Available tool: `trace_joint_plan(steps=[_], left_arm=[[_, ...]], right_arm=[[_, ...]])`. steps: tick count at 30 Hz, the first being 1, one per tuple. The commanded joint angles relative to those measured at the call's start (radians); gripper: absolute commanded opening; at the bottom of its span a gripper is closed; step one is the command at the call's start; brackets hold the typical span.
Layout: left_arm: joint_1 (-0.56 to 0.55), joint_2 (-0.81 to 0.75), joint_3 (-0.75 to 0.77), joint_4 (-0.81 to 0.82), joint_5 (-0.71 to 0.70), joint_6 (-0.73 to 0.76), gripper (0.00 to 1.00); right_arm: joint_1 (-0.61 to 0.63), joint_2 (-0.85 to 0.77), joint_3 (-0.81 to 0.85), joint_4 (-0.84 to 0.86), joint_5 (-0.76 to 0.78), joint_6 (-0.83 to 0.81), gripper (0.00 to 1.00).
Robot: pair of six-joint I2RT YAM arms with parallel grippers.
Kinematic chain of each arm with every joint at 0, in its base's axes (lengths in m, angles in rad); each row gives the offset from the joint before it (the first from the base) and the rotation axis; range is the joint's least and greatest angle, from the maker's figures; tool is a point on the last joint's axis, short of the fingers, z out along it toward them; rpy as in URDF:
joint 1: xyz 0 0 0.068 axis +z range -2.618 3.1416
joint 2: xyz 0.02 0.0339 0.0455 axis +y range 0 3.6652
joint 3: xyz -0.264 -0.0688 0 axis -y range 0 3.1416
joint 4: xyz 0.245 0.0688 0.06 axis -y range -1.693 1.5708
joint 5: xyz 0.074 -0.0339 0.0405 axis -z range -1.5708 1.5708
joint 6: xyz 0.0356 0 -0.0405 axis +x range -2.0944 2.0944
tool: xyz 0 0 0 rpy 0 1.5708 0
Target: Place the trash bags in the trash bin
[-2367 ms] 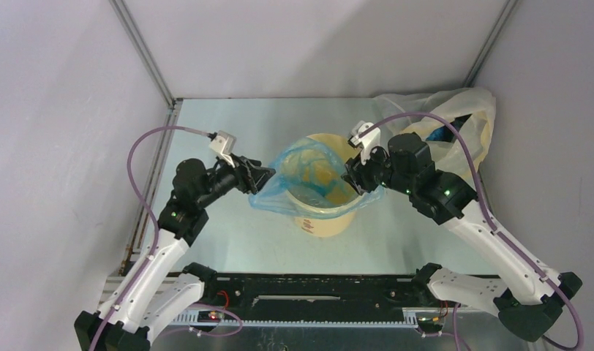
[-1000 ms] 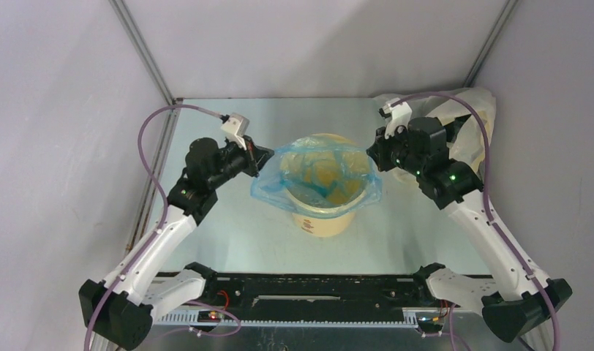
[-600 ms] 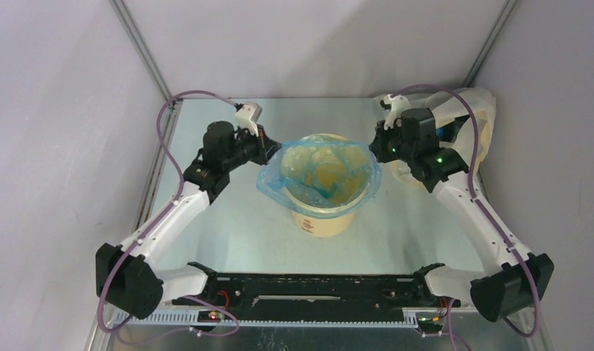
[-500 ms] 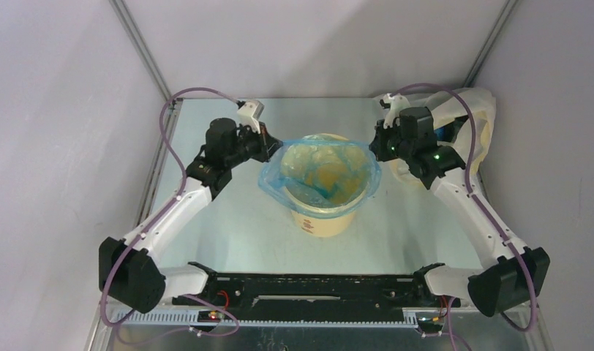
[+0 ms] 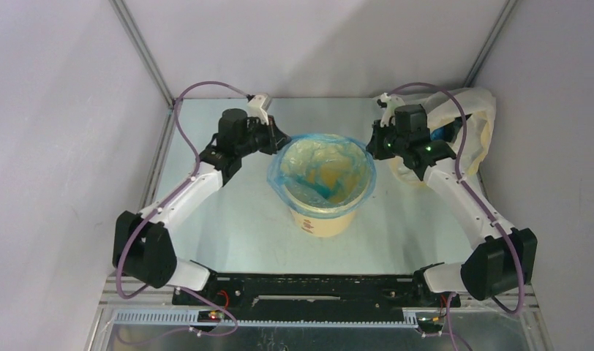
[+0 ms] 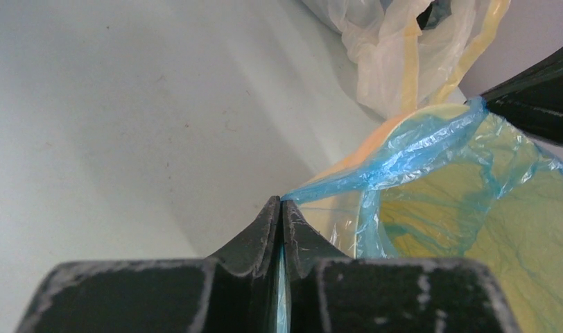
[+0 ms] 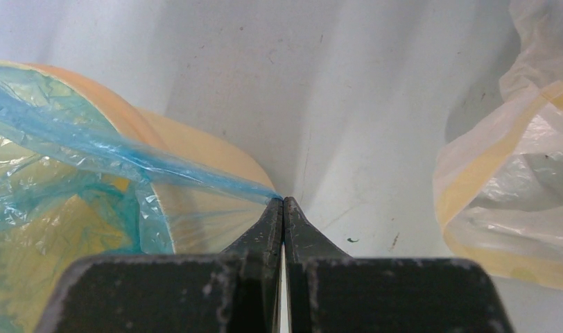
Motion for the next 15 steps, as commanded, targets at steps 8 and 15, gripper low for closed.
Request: trace_joint_plan(steps=[8,15], left_arm=[[0.018,0.096,0.124,-0.011,0.067,-0.076,0.13],[0.025,0.137,0.13,-0.066,0.056,-0.083,0.1]], right_arm=[[-0.008,0.073,0.039,0.043,-0.096,0.031,0.0],[-0.009,0.095,0.035,0.023,-0.101,0.038,0.0]])
